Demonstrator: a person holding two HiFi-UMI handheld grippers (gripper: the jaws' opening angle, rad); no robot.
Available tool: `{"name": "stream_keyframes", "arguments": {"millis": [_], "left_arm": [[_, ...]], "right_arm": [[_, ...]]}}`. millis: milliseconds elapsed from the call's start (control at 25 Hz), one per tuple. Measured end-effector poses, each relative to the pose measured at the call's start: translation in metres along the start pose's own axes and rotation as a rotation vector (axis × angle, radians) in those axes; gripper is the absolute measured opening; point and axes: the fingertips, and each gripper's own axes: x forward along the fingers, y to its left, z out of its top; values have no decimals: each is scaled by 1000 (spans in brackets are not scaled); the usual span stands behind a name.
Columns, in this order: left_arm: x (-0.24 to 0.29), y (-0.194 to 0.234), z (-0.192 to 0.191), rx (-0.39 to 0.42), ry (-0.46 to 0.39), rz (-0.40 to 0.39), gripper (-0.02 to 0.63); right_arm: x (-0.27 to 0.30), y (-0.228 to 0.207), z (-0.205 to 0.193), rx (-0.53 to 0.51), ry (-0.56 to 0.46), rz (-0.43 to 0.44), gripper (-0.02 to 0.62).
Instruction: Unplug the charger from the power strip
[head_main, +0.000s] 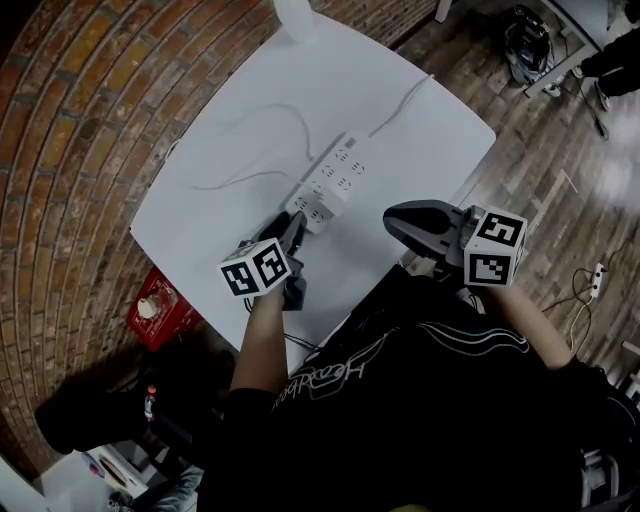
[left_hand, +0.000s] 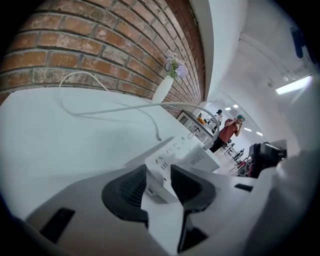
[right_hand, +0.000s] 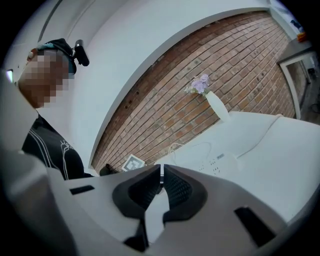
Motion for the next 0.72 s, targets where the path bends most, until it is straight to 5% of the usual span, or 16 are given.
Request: {"name": "stream_keyframes", "arguments": {"millis": [360,600,640,720], "left_arm": [[6,6,-3,-36,11,-5,129],[6,8,-4,-73,-1,-27,129],[6,8,-4,-79,-2,-29,130],[7,8,-4,-77,-3,-25,129]], "right_arm": [[18,-4,-21,-82,7,-81,0],[47,-9,-29,-233,46,-161,2],[51,-12,-30,-252,45,-178,16],[58,-18,-32,-287,49,-208,149]]}}
